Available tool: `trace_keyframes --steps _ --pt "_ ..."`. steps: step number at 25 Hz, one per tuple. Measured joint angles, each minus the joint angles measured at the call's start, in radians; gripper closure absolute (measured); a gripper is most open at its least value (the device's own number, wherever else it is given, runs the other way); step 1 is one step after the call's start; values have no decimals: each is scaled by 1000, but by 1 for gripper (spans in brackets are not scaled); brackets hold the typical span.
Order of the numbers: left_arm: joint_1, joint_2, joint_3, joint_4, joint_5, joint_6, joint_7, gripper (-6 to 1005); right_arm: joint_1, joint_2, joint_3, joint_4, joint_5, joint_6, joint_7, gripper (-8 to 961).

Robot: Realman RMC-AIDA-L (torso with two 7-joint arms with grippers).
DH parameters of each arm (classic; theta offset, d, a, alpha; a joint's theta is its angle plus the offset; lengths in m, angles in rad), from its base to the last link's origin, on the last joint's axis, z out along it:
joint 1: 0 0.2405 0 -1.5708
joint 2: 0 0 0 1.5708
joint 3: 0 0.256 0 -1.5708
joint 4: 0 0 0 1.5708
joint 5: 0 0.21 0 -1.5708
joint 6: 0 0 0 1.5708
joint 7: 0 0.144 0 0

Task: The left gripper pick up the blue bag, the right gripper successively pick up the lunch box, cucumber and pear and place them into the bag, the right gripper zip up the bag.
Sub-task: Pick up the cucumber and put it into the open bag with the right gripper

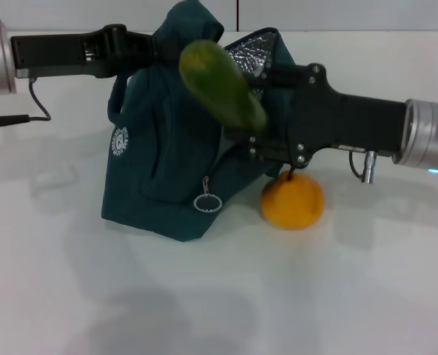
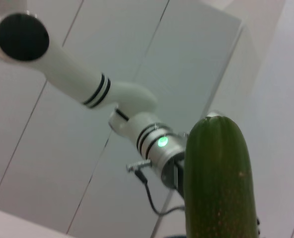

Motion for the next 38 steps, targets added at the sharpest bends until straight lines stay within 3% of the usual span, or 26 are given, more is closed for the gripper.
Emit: trace_keyframes --steps 12,19,38 --pt "-6 0 0 0 1 -2 0 936 -10 0 -85 27 95 38 10 366" --pt "-7 0 1 0 0 -1 1 936 -27 0 -211 39 234 44 48 364" --pt "-2 -6 6 0 -5 4 1 935 -60 0 -229 48 282 85 124 358"
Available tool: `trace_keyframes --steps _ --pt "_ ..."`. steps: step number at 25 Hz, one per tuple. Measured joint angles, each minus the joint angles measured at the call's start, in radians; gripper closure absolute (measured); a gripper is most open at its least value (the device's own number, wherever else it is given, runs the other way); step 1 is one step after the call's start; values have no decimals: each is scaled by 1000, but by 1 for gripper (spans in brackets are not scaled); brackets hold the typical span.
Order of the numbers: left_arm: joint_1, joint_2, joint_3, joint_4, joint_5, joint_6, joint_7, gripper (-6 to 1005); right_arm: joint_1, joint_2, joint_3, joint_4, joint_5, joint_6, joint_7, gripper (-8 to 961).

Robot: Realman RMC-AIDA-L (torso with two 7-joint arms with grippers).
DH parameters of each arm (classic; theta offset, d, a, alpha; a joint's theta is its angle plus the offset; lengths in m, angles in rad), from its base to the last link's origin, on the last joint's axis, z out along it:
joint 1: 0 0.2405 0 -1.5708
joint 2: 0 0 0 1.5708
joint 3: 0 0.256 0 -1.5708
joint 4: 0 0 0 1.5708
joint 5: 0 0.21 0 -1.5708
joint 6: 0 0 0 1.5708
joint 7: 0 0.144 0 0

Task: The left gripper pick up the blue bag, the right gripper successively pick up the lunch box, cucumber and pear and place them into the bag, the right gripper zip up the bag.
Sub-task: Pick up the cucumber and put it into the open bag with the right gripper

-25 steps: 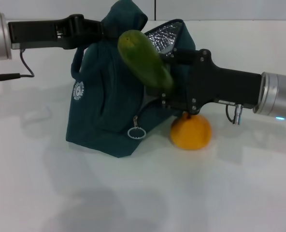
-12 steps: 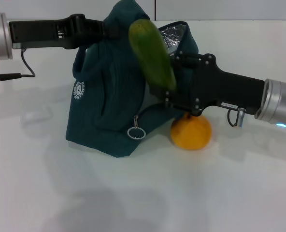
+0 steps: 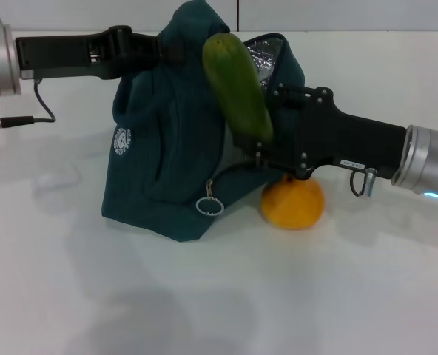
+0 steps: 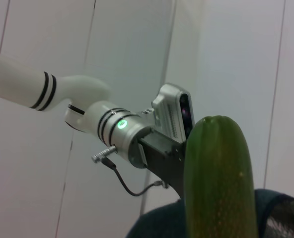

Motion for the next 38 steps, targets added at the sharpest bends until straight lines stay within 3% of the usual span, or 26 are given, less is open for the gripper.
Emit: trace_keyframes --steps 38 --pt "0 -3 -5 0 -1 12 3 935 37 0 -44 -53 7 94 111 348"
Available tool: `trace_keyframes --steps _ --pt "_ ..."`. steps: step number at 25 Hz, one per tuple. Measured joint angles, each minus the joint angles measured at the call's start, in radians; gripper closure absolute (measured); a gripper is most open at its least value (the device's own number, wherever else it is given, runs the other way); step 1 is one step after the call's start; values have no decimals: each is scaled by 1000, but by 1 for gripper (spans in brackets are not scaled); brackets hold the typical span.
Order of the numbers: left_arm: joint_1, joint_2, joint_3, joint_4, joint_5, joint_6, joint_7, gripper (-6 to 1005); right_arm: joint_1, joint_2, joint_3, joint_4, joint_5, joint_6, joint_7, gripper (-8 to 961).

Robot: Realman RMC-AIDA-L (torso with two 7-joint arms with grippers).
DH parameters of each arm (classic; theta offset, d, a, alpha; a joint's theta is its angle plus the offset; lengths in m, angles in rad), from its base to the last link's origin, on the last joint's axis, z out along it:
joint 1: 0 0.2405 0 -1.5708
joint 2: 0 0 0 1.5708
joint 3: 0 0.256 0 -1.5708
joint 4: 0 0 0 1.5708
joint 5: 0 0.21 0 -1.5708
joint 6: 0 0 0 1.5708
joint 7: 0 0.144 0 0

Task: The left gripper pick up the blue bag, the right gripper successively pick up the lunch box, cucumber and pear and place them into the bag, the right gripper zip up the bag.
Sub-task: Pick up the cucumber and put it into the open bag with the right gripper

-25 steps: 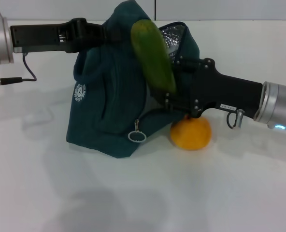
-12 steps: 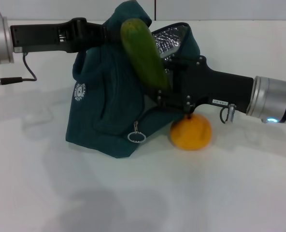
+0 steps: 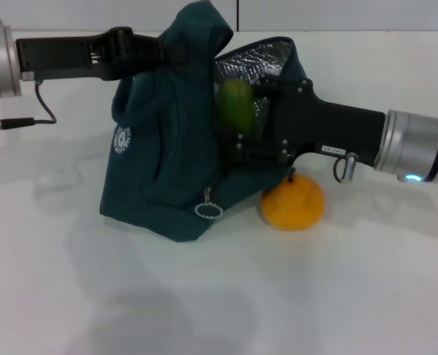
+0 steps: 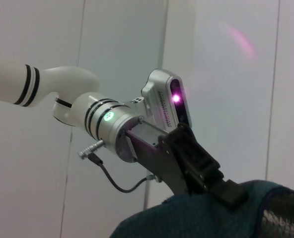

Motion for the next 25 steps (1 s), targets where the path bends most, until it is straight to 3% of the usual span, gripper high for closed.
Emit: trace_keyframes --steps 7,10,15,20,25 --pt "-7 0 0 0 -1 0 -3 934 -2 0 -18 -17 24 31 24 282" --pt "-7 1 0 0 -1 0 -3 934 -21 0 -21 -21 57 25 25 160" --pt "-2 4 -1 0 -2 0 -4 934 -43 0 -33 -30 61 -53 25 169" --pt "1 6 -2 0 -3 0 -4 934 -62 -2 44 -35 114 48 33 170" --pt "1 7 -2 -6 -3 0 -2 934 -83 -3 39 -41 111 17 36 170"
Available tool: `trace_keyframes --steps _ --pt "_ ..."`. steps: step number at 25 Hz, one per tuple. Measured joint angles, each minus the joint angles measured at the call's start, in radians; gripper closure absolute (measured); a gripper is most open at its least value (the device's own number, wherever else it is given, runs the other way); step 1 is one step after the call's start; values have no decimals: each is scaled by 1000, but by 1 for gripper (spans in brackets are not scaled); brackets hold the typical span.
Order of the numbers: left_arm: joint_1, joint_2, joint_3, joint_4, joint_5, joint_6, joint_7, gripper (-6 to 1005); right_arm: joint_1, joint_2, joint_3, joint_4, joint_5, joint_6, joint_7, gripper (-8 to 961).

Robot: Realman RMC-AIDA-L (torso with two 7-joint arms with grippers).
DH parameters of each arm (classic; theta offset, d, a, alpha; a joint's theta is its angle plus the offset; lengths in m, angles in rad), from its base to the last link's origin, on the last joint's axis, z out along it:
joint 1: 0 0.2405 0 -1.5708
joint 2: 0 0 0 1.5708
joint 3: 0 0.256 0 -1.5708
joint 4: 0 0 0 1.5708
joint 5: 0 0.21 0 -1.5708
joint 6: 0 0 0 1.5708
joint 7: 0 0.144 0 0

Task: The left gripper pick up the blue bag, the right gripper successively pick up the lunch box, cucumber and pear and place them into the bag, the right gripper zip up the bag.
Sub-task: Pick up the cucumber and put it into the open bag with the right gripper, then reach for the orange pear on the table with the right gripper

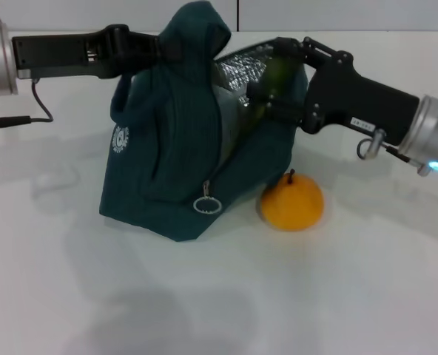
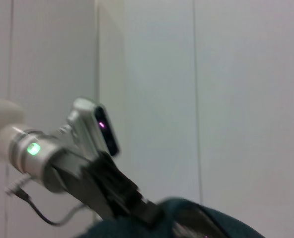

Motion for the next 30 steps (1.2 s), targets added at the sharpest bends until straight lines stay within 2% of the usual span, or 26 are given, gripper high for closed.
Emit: trace_keyframes --steps 5,9,15,17,19,24,30 --pt "2 3 0 -21 -8 0 5 934 -33 -3 -1 -35 -1 -56 -2 171" --pt "4 4 0 -22 -9 0 6 934 -51 -18 7 -35 -1 -118 -6 171" --pt "16 9 0 -29 -9 0 16 934 -139 -70 63 -29 -1 -230 -31 172" --pt "17 10 0 -30 -9 -2 20 934 -184 -78 69 -14 -1 -229 -59 172" --pt "19 10 -6 -31 -9 -4 26 934 -221 -71 73 20 -1 -224 -110 172" --pt "26 12 -26 -37 -9 -6 43 934 -246 -13 57 90 0 -192 -267 173" --pt "19 13 -26 -56 -9 -8 59 933 -210 2 -34 95 1 -97 -291 193"
